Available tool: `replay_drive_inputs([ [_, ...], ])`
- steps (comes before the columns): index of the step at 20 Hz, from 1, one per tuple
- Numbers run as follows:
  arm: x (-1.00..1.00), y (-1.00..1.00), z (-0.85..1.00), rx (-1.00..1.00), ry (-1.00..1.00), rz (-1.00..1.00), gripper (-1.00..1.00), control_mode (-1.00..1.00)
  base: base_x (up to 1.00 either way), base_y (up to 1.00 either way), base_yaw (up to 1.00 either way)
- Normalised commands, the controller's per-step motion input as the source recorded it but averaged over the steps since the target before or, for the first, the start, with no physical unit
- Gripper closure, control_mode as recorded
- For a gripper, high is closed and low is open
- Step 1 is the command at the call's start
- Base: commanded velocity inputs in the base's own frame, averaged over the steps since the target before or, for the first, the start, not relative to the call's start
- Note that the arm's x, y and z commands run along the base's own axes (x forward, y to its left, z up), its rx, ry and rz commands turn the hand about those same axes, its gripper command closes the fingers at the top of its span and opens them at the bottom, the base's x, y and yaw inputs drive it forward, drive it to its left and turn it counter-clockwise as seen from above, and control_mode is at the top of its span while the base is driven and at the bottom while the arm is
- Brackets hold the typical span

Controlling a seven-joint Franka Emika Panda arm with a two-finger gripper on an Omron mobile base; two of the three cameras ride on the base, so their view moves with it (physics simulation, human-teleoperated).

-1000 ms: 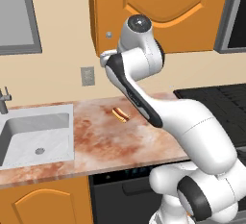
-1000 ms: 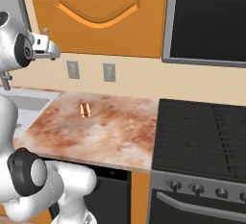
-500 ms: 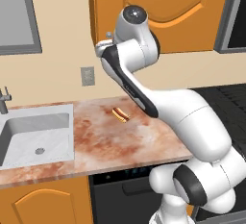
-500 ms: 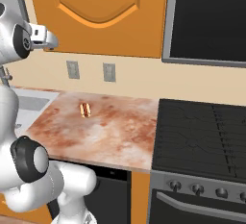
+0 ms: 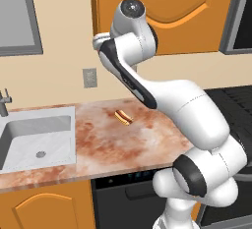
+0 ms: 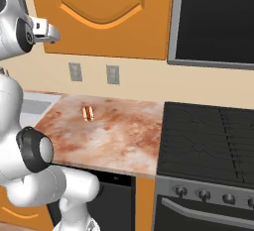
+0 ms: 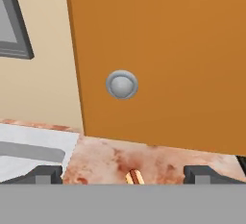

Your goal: Pick the bar soap and dish brush from the cabinet and place them on the counter.

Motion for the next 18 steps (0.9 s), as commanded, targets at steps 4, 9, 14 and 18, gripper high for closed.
replay_drive_inputs([
  [4, 0.35, 0.08, 0.16, 0.0, 0.0, 0.02, -1.0, -1.0, 0.0, 0.0, 0.0],
  [9, 0.33, 0.05, 0.19, 0.0, -0.03, 0.0, -1.0, -1.0, 0.0, 0.0, 0.0],
  [14, 0.22, 0.07, 0.16, -0.01, -0.03, 0.0, -1.0, -1.0, 0.0, 0.0, 0.0],
  [18, 0.12, 0.11, 0.12, -0.03, -0.03, 0.02, -1.0, -1.0, 0.0, 0.0, 0.0],
])
